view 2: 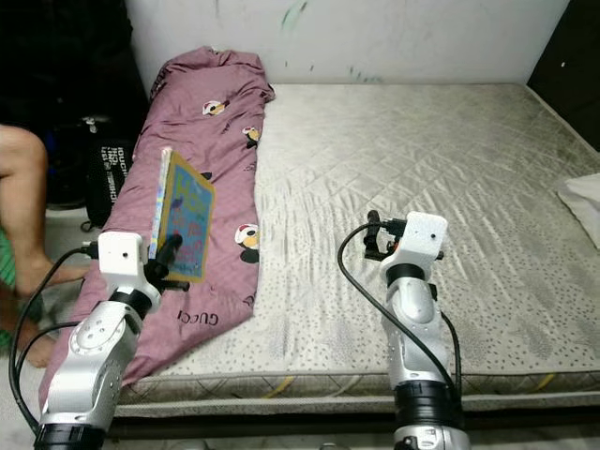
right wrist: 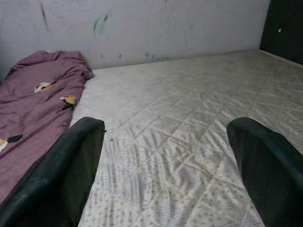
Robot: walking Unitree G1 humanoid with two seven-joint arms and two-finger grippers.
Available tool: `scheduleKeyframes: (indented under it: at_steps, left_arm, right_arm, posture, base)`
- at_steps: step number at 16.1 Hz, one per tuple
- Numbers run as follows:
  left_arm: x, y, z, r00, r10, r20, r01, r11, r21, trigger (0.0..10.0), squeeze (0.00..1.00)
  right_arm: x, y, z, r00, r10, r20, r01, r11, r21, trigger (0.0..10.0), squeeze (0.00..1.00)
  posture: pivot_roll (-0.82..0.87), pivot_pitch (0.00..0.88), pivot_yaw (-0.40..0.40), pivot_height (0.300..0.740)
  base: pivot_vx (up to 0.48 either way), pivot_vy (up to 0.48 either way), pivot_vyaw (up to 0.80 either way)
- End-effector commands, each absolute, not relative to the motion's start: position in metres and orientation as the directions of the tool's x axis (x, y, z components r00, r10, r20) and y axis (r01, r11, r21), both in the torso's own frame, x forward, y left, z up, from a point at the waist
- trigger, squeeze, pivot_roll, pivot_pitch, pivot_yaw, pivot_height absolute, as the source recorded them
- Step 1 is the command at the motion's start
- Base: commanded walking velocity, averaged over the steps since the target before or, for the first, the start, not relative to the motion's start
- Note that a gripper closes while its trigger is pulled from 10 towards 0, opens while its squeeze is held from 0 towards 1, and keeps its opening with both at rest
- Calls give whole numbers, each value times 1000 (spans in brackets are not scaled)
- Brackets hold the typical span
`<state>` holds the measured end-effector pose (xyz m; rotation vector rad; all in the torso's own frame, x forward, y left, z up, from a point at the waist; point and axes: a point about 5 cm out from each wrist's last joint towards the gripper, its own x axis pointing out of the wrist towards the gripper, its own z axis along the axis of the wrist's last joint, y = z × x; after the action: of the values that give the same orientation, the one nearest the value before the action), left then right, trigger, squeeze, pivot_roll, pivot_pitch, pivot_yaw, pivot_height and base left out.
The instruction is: Clean up the room
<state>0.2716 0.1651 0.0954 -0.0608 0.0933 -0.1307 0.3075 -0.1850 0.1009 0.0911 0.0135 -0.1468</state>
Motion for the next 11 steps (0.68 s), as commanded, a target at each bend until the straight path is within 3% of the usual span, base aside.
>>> scheduleKeyframes:
  at_steps: [1, 3, 11]
  left_arm:
    - [276, 167, 103, 992, -116, -46, 114, 992, -57, 10000, 0]
    - [274, 170, 102, 993, -110, -49, 107, 993, -57, 10000, 0]
    - [256, 174, 94, 989, -115, -96, 110, 993, -53, 10000, 0]
  right_arm:
    - [311, -183, 103, 991, -132, -14, 133, 987, 88, 10000, 0]
    - [312, -181, 104, 992, -126, -10, 126, 988, 90, 10000, 0]
    - [296, -171, 96, 999, -22, -32, 25, 995, 98, 10000, 0]
  posture:
    - [8, 0, -12, 740]
    - [8, 0, -10, 740]
    - [22, 0, -26, 740]
  base:
    - [0, 0, 0]
    - [0, 0, 0]
    - [0, -298, 0]
